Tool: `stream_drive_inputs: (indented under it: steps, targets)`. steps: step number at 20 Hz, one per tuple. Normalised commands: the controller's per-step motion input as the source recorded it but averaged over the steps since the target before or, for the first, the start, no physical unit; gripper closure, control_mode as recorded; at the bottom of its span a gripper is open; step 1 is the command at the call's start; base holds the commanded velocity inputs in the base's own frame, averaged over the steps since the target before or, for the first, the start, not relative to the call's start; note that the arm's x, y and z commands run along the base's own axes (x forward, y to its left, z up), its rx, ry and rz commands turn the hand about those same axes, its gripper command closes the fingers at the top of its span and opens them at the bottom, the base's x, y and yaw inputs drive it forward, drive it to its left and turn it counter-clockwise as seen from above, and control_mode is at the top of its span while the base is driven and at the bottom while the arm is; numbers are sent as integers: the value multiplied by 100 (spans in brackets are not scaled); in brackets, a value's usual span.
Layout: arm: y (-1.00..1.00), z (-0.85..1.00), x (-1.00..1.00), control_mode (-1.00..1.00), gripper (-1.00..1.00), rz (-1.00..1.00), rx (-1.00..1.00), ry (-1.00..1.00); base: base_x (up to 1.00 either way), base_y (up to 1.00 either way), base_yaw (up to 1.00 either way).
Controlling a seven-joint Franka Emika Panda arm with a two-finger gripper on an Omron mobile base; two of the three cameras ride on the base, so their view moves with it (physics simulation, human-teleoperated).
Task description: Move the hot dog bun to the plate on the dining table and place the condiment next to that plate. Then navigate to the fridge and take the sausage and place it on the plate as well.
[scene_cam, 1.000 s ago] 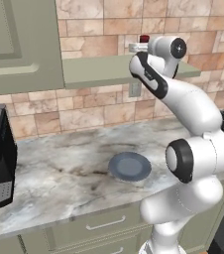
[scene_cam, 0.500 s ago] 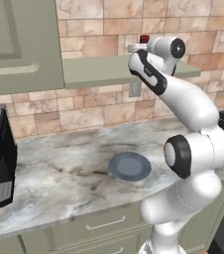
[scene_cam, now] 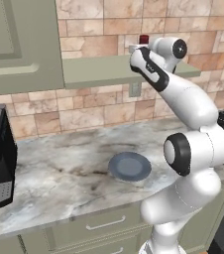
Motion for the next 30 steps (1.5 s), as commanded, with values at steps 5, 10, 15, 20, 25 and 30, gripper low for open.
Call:
stream_drive_inputs:
  steps: [5,10,15,20,25,30]
  targets:
    - [0,0,-14,-100,100,0,0,-5,0,0,0]
    - [0,15,-73,-100,100,-1,2,-20,0,0,0]
    - [5,47,-75,-100,100,0,0,-17,0,0,0]
    - [2,28,-86,-100,100,0,0,3,0,0,0]
    - [0,17,-95,-100,100,-3,0,17,0,0,0]
    - [0,16,-93,-100,100,-5,0,25,0,0,0]
